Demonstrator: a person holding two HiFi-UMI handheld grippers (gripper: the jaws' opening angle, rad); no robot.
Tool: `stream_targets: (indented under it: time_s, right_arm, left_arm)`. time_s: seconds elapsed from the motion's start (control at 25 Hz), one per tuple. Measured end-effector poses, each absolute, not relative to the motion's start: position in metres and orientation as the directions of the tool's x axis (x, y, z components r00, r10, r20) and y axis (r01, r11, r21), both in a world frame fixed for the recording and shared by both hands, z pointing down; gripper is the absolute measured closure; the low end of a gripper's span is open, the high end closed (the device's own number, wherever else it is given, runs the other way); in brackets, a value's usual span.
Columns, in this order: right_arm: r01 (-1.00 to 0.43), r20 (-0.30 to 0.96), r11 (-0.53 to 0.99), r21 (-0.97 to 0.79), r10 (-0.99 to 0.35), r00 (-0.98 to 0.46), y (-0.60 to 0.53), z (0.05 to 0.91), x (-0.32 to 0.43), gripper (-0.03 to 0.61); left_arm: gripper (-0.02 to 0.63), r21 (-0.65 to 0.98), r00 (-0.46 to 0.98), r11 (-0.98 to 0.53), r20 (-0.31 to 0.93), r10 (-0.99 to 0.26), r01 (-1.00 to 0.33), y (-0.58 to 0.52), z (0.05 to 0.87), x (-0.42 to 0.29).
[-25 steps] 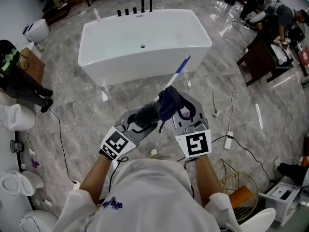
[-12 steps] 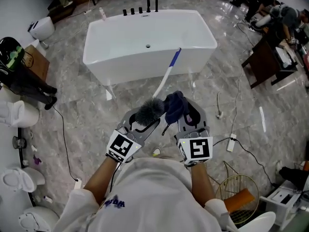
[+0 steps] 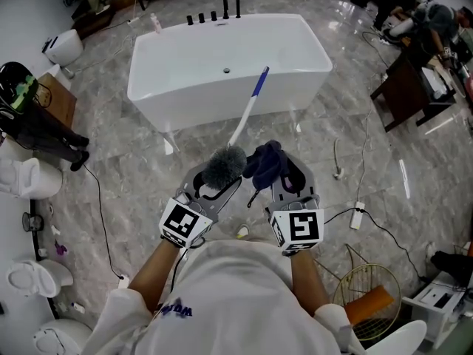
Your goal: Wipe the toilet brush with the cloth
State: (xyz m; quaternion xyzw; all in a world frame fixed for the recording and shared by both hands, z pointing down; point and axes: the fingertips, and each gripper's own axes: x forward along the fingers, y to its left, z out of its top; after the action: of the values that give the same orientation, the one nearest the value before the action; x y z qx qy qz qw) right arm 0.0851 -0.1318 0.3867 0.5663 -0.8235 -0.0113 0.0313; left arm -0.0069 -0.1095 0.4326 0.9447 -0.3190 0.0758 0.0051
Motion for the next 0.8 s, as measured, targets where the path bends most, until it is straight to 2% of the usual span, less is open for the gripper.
stream_targets:
  time_s: [0.2,0.8]
  right_arm:
    - [-0.933,0.061,0.357,-0.037,-0.931,-0.359,-0.131,0.399,0.078,0.545]
    - [-0.938,0.093,0.345,-0.033,-0.933,-0.347,-0.125,0.409,0.082,0.545]
  left_arm:
    - [0.4,-0.039,0.787,-0.799,0.148,-0.599,-0.6,-0.111,0.43,-0.013]
    - [0.397,-0.037,0.784,-0.796,0.15,-0.602,-0.604,-0.105,0.435,-0.009]
